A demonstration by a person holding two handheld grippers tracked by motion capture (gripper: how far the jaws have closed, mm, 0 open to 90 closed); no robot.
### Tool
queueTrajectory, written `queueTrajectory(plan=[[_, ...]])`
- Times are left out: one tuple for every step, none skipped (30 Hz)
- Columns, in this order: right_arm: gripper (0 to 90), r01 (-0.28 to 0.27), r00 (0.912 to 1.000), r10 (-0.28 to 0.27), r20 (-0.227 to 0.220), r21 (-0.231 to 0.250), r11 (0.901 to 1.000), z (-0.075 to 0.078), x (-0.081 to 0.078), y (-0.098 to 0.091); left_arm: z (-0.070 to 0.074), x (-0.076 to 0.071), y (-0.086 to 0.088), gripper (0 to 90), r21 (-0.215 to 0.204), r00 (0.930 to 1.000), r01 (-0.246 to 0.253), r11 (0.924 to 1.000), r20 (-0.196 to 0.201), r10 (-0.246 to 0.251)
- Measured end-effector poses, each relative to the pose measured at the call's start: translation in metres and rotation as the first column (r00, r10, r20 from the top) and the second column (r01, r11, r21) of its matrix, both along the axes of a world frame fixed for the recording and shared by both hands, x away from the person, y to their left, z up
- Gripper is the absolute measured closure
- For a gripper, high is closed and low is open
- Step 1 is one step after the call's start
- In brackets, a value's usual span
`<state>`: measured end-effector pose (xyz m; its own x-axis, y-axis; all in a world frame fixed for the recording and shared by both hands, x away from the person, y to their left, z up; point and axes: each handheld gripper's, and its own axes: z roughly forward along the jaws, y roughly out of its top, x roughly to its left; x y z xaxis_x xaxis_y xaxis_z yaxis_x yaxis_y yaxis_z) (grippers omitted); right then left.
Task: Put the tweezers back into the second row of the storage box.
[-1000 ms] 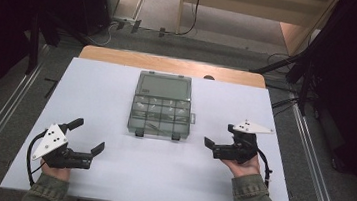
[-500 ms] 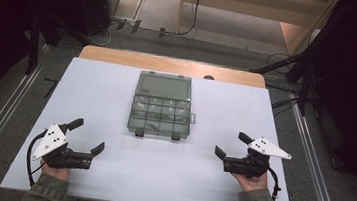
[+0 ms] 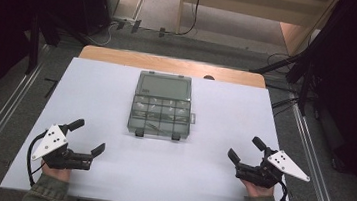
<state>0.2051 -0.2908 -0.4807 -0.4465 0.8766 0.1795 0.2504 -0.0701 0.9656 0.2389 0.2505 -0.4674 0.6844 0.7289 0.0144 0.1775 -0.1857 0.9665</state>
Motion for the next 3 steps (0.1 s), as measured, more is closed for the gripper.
queueTrajectory(plan=[[0.0,0.002,0.9999,-0.002,-0.011,0.001,1.0000,-0.0010,0.0004,-0.0003,0.0004,-0.0007,0.0004,0.0,-0.005,1.0000,-0.001,1.0000,0.000,0.001],[0.0,0.002,0.9998,-0.002,-0.021,0.000,1.0000,-0.0019,0.0006,-0.0005,0.0007,-0.0011,0.0007,0.0,-0.008,1.0000,-0.003,1.0000,0.003,0.003],[0.0,0.004,0.9996,-0.004,-0.027,-0.002,1.0000,-0.0026,0.0007,-0.0008,0.0009,-0.0013,0.0010,0.0,-0.007,1.0000,-0.003,1.0000,0.004,0.003]])
